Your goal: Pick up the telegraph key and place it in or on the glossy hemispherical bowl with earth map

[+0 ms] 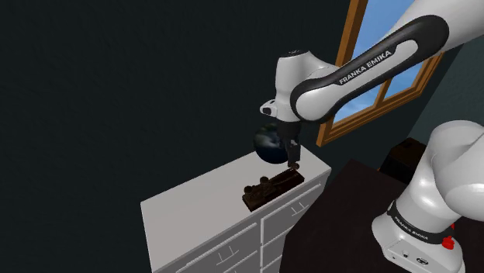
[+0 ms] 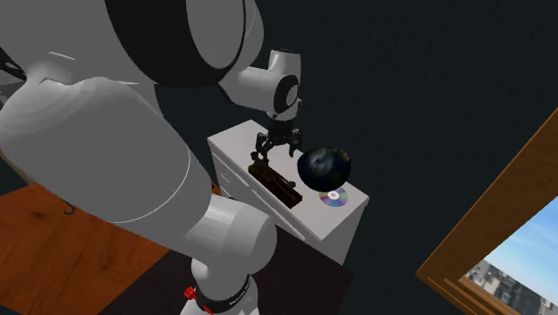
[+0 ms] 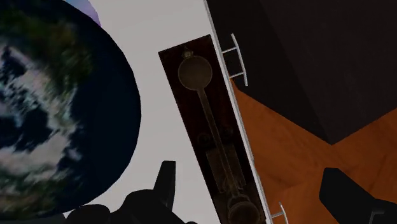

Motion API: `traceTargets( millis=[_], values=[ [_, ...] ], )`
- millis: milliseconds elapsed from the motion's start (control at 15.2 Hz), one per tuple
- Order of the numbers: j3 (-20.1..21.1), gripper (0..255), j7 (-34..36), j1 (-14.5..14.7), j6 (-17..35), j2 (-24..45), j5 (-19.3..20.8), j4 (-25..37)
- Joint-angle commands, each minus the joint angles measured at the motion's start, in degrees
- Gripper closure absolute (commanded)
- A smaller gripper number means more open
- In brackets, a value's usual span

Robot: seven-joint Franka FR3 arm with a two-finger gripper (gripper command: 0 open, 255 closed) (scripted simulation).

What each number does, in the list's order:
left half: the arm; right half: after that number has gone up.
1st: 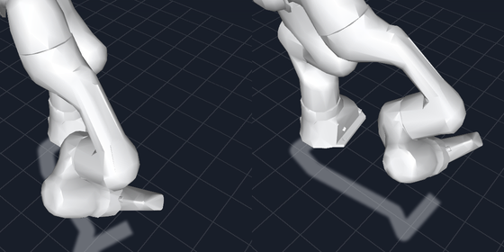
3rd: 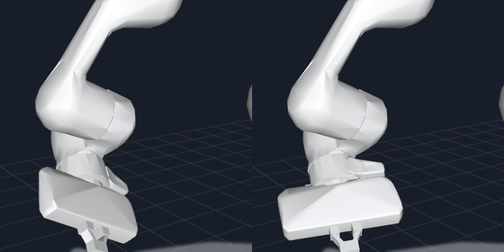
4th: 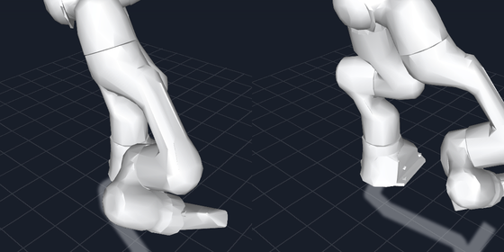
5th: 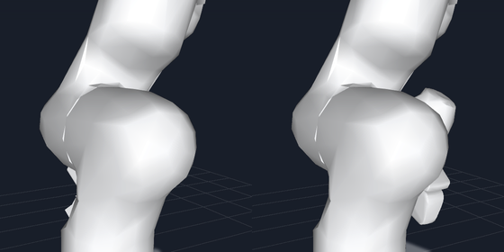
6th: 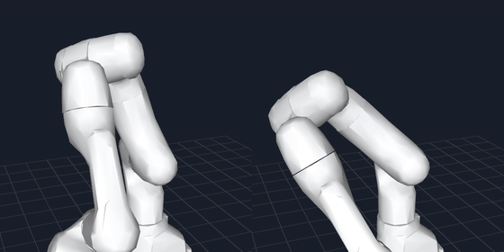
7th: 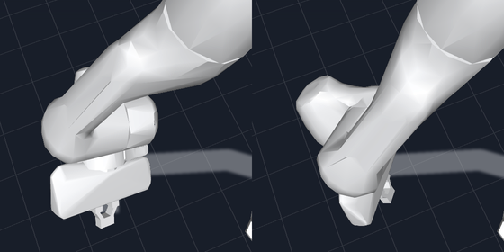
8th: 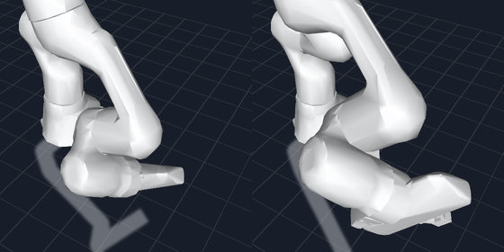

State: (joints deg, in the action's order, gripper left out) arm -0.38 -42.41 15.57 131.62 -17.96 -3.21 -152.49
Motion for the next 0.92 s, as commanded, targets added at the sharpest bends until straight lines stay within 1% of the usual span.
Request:
traceTargets(
  millis=[0, 264, 726, 858],
  values=[
    [0.68, 0, -2.77, 1.58, 5.42, 4.08, -0.19, -0.47],
    [1.85, 0, -8.17, 3.86, 14.37, 12.50, -0.08, 0.37],
    [2.02, 0, -8.42, 3.96, 20.88, 18.36, -0.46, -0.28],
    [2.03, 0, -8.44, 3.98, 21.41, 18.87, -0.49, -0.31]
  ],
)
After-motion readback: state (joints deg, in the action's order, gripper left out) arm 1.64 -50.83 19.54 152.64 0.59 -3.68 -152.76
